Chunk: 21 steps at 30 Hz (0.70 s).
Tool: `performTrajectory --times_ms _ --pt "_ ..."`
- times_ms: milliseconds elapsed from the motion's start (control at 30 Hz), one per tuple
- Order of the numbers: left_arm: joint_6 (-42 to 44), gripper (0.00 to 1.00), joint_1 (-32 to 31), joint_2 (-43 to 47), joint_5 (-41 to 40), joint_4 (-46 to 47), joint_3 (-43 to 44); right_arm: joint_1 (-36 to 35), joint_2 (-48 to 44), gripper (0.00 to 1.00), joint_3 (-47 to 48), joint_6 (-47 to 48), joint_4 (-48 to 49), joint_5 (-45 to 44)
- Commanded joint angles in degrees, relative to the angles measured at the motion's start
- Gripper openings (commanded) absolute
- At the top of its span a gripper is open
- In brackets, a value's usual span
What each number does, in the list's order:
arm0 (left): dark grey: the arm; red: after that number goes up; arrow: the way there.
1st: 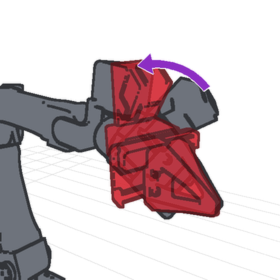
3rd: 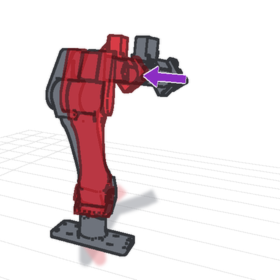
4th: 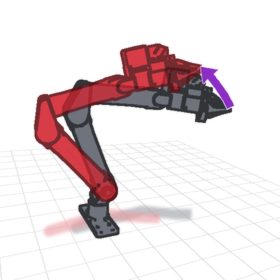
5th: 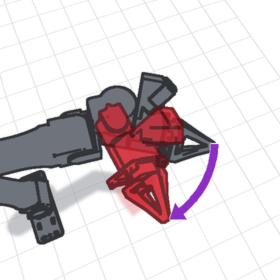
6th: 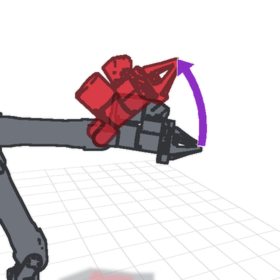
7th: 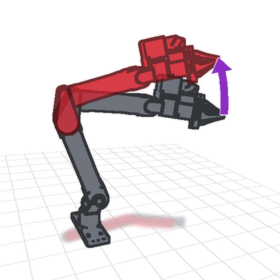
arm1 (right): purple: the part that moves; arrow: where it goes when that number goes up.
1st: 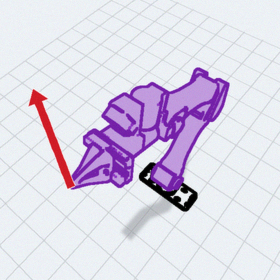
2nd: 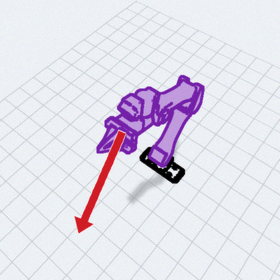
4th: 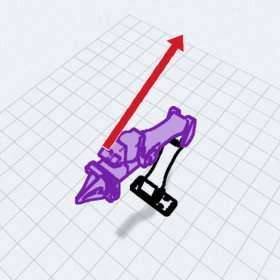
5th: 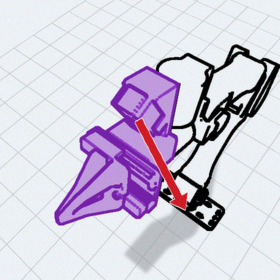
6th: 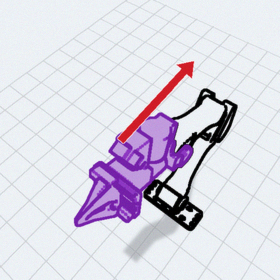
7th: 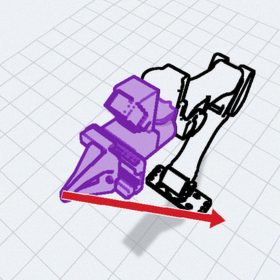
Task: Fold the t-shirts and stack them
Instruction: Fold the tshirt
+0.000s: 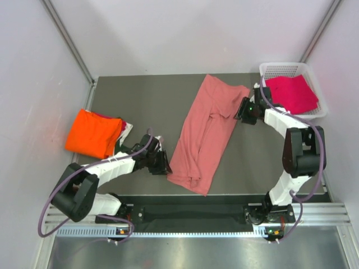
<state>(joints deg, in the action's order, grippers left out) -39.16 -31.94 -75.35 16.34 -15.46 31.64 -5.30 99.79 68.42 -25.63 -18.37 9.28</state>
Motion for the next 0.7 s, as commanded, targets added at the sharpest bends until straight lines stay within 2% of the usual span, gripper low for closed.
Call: performTrajectory --times_ms 0,100,200,233,467,533,667 --pt "0.3 0.33 0.1 -2.3 1.5 4.7 1.2 -0.7 1.7 0.48 -2.0 -1.6 5.4 3.6" --pt "0.5 0.26 0.1 -3.1 1.1 5.4 1.2 -0.8 5.3 0.46 -0.5 -2.1 6.6 4.4" --pt "0.2 0.11 0.1 -3.7 1.6 6.5 0.8 -0.8 9.4 0.45 2.7 -2.7 6.3 4.3" --pt "0.3 0.01 0.1 -4.0 1.8 6.8 0.5 -0.7 10.6 0.45 3.6 -2.8 6.1 4.0" --pt "-2.8 0.00 -0.7 -4.5 6.2 12.4 -3.2 1.5 20.5 0.38 14.9 -3.4 3.4 4.6" --pt "-4.3 0.00 -2.4 -4.4 6.9 14.6 -4.7 2.7 22.7 0.32 18.0 -3.3 1.7 5.0" --pt "-9.9 0.00 -7.9 -4.0 5.6 19.1 -6.8 3.8 31.2 0.24 30.6 -3.1 -2.7 4.9"
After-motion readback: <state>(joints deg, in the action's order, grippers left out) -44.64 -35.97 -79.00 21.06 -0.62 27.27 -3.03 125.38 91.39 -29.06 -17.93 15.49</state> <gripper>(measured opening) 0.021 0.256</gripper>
